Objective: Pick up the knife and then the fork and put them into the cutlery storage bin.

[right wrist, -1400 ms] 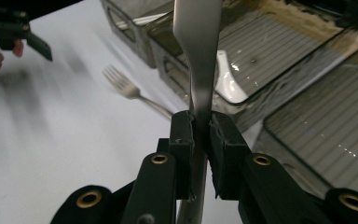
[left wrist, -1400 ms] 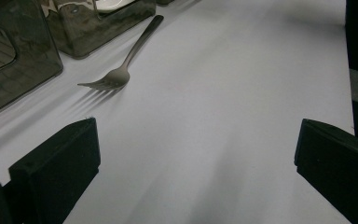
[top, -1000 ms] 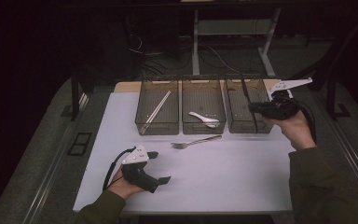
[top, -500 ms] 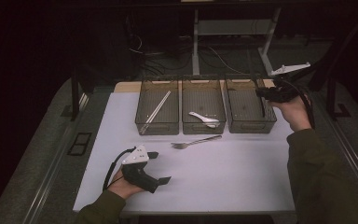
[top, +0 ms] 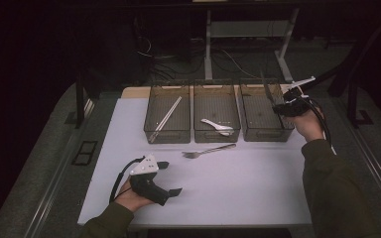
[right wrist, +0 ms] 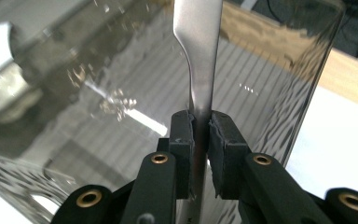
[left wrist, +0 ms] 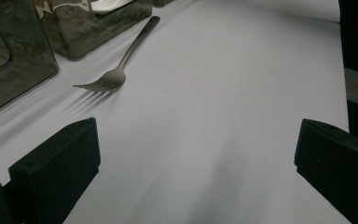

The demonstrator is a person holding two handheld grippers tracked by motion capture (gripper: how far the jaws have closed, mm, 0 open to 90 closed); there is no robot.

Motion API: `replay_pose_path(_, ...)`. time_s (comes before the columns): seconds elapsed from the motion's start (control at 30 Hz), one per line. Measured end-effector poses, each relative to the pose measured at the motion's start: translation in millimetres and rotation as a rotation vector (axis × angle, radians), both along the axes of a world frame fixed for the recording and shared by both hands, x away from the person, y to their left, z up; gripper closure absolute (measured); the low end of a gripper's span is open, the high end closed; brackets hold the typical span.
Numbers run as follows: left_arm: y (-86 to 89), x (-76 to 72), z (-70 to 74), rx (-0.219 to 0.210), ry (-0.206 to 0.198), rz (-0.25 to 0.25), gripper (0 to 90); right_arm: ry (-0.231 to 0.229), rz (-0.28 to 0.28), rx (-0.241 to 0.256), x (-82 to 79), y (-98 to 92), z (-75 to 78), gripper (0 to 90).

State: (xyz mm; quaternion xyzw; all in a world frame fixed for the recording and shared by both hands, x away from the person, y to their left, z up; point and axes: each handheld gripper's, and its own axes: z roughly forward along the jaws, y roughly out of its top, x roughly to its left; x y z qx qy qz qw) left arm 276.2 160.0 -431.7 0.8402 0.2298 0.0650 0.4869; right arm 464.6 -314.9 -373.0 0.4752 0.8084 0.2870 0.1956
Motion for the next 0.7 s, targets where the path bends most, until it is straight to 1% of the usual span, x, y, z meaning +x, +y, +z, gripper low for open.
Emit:
replay_pose_path(0.13,-0.3,0.1,-0.2,0.0,0.001,-0.001,0.0,0.035,0.009,-0.024,1.3,-0.3,-8.7,79.9)
replay_pose_path(0.3,-0.6,0.0,-0.5,0.0,0.004,-0.003,0.0,0.07,0.011,-0.04,2.3,0.5,-15.8,79.8)
replay_pose_path(0.6,-0.8,-0.2,-0.5,0.005,0.007,-0.006,0.0,0.078,0.034,-0.095,4.8,8.8,-18.2,78.4)
replay_pose_path(0.63,-0.8,-0.2,-0.5,0.005,0.007,-0.006,0.0,0.083,0.032,-0.094,4.9,9.8,-18.8,77.3)
replay_pose_path(0.67,-0.8,-0.2,-0.5,0.005,0.007,-0.007,0.0,0.082,0.033,-0.088,4.8,10.3,-18.8,74.0)
replay_pose_path(0.7,-0.9,-0.3,-0.6,0.005,0.007,-0.007,0.0,0.079,0.032,-0.079,4.4,10.4,-17.9,73.7)
